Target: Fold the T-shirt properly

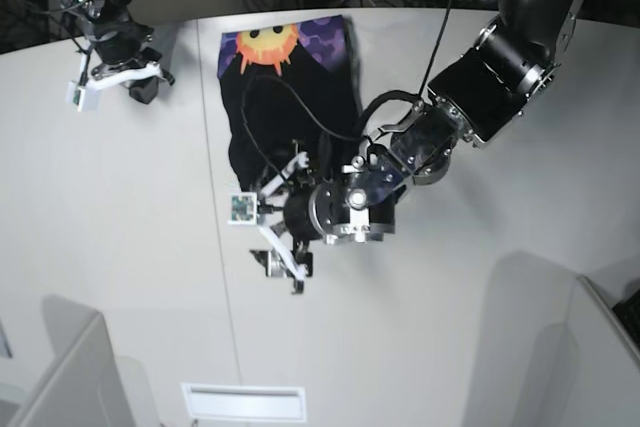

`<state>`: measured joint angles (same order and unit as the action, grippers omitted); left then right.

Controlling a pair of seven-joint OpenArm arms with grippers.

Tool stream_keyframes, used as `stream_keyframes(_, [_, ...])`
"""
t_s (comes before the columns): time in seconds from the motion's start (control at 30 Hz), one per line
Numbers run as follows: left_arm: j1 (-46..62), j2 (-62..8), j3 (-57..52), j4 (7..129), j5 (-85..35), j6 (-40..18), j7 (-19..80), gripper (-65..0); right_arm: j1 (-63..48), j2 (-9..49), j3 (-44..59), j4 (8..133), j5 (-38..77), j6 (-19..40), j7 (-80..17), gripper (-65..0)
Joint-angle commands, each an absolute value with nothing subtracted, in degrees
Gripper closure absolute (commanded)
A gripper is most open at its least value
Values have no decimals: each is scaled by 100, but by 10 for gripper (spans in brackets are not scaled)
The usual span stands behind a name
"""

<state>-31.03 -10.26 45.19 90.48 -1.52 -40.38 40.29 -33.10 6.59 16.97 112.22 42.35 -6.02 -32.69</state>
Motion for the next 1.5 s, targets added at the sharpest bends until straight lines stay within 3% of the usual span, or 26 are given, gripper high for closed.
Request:
stream_keyframes(0.0, [-3204, -998, 4303, 9297, -163, -4000, 3978, -457, -3319, 699, 1719, 11310, 4277, -567, -3160, 0])
stream_keyframes(0.23, [-1754, -1376, 1974, 10818, -84, -4000, 3969, -446, -3354, 857, 1701, 11354, 4224, -444, -3125, 0])
stream_keyframes(0.3, [-1209, -1587, 1235, 11081, -4, -4000, 3934, -362, -3354, 901, 1657, 11371, 3960, -75, -3116, 0])
stream_keyframes(0.37, [-690, -1631, 497, 11240, 84, -4000, 3925, -214, -3354, 884, 1552, 11398, 3547, 259, -3046, 0])
stream_keyframes(0.43, [-233, -1648, -295, 11284, 40, -4000, 3820, -23, -3424, 796, 1367, 11424, 3011, 585, -2800, 0])
stream_keyframes(0.47, [-13, -1648, -620, 11284, 48, -4000, 3670, 0, -3503, 752, 1279, 11442, 2791, 725, -2659, 0])
stream_keyframes(0.67, [1982, -2009, -1859, 11152, 40, -4000, 1648, 0, -4154, 664, 769, 11442, 1455, 1393, -1095, 0])
stream_keyframes(0.8, [3143, -2009, -2466, 11037, -286, -4000, 189, 0, -4611, 673, 699, 11433, 1209, 1411, -57, 0])
stream_keyframes(1.03, [4470, -2000, -2897, 10185, -1147, -4000, -1130, 0, -5305, 725, 778, 11407, 1191, 1411, 1174, 0])
stream_keyframes(1.17, [5024, -2000, -2870, 9437, -1499, -4000, -2000, 0, -5587, 716, 1174, 11398, 1191, 1411, 1305, 0])
stream_keyframes(1.3, [5367, -1886, -2870, 8884, -1508, -4000, -2167, 0, -6044, 716, 1402, 11336, 1191, 1385, 1270, 0])
stream_keyframes(1.47, [5622, -1719, -2879, 8066, -1508, -4000, -2193, 0, -6475, 690, 1349, 10879, 1191, 1385, 312, 0])
